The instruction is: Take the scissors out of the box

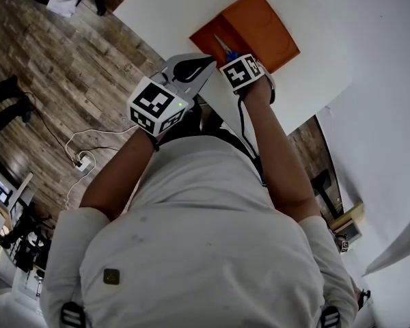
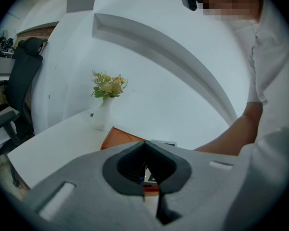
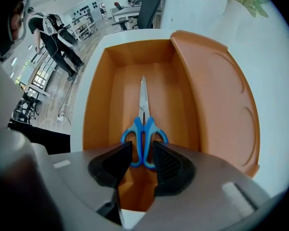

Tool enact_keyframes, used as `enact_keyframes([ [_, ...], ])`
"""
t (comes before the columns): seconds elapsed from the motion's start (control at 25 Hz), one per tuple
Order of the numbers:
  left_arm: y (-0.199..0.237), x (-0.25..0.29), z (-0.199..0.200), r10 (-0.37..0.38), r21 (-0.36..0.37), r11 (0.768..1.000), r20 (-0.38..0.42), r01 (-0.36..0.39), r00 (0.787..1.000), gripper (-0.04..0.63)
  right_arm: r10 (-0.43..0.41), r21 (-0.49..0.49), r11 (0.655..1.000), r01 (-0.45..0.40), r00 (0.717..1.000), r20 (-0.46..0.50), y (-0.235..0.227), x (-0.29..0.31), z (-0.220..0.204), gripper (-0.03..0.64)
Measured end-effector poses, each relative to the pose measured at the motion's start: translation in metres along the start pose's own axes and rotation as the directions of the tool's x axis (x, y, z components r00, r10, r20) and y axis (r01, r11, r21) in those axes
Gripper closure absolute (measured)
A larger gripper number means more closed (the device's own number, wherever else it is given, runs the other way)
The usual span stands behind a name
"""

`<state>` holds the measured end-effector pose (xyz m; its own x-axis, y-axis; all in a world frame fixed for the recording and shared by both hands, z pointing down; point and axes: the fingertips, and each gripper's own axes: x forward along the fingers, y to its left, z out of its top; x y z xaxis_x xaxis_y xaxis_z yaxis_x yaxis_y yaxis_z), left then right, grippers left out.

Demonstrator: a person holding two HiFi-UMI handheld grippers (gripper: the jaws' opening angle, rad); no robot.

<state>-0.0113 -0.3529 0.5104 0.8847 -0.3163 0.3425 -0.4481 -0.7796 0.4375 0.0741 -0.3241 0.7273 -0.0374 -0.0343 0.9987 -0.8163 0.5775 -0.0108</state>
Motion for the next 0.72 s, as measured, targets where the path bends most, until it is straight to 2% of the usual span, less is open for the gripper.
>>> enact_keyframes([
  [0.2, 0.0, 0.0, 0.0, 0.0, -0.008, 1.0, 0.004, 0.0, 1.0, 0.591, 0.005, -0.016, 1.0, -0.005, 1.0, 0.005, 0.0, 0.0, 0.001, 0.474],
  [0.4, -0.003, -0.005, 0.0, 0.003, -0.005, 1.0, 0.004, -0.002, 1.0, 0.591, 0.007, -0.041, 0.999, -0.006, 1.0, 0.014, 0.001, -0.001, 0.001, 0.515],
  [0.72, -0.008, -0.016, -0.006, 0.021, -0.007, 1.0, 0.009, -0.021, 1.0, 0.591, -0.007, -0.082, 0.997, 0.009, 0.999, 0.032, 0.003, -0.003, 0.001, 0.523],
])
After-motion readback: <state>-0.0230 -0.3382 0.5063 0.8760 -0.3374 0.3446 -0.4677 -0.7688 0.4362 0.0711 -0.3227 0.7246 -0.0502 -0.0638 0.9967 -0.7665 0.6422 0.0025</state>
